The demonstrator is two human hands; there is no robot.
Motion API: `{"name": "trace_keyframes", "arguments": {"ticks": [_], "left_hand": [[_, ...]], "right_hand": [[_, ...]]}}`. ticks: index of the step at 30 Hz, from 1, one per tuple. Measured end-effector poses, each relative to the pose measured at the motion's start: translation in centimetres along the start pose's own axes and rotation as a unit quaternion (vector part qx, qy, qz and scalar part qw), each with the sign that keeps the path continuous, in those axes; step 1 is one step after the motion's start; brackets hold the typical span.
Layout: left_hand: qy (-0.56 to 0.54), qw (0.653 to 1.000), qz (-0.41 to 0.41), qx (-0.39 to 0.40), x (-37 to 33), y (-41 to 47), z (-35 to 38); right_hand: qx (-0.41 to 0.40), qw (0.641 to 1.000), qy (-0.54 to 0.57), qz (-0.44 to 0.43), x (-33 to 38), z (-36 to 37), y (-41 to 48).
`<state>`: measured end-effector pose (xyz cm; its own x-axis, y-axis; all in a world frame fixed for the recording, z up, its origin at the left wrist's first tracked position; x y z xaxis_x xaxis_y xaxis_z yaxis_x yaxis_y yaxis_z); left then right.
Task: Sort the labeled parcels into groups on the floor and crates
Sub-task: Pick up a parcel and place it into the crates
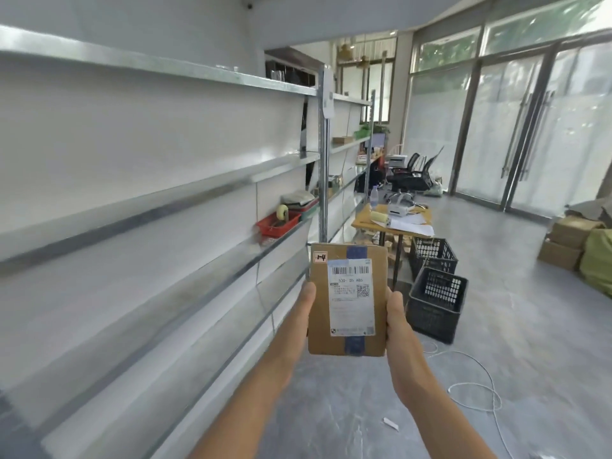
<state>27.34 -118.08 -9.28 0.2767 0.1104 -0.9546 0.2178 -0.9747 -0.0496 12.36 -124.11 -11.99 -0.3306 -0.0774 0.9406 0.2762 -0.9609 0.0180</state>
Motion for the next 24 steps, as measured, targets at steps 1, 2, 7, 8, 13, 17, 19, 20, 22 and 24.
{"name": "trace_keyframes", "arguments": {"ticks": [1,2,7,8,13,17,19,20,22,24], "left_hand": [[0.007,1.0,0.004,-0.011,-0.9,-0.6,-0.6],[0.008,1.0,0.005,-0.024,-1.5,-1.2,-1.0],[0.016,0.995,-0.003,-0.094,-3.9,-4.7,-2.5],[0.021,0.994,-0.004,-0.107,-4.2,-5.4,-2.7],[0.024,0.985,-0.025,-0.171,-4.4,-9.6,-4.5],[0.018,0.973,-0.046,-0.226,-3.2,-13.5,-7.0],[0.016,0.963,-0.061,-0.263,-2.5,-15.8,-8.5],[0.015,0.957,-0.07,-0.282,-2.0,-17.3,-9.4],[0.008,0.944,-0.079,-0.32,-0.8,-20.4,-11.2],[0.0,0.931,-0.087,-0.355,0.5,-24.0,-13.0]], "right_hand": [[0.011,1.0,0.0,-0.004,0.7,0.7,-0.1],[0.021,1.0,0.001,-0.006,1.4,1.3,-0.2],[0.074,0.997,0.007,-0.007,3.7,3.5,-1.0],[0.082,0.997,0.01,-0.004,3.9,3.8,-1.1],[0.137,0.99,0.01,0.016,3.9,6.6,-2.6],[0.193,0.98,0.003,0.045,2.7,10.4,-5.0],[0.229,0.972,0.0,0.057,1.9,12.7,-6.4],[0.247,0.967,-0.004,0.067,1.4,14.1,-7.3],[0.286,0.954,-0.014,0.085,0.4,16.8,-9.4],[0.323,0.941,-0.024,0.1,-1.0,19.7,-11.8]]}}
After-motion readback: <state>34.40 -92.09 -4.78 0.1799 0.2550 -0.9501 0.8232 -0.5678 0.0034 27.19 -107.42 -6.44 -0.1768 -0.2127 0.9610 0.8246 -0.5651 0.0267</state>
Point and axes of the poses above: each hand's wrist, its own y-axis towards the middle knuckle, its own z-axis out of the palm, x = y × z, the point moved 6 cm from there along y, towards the middle knuckle, and after that the axes turned 14 degrees about y, right-handed, at the moved point
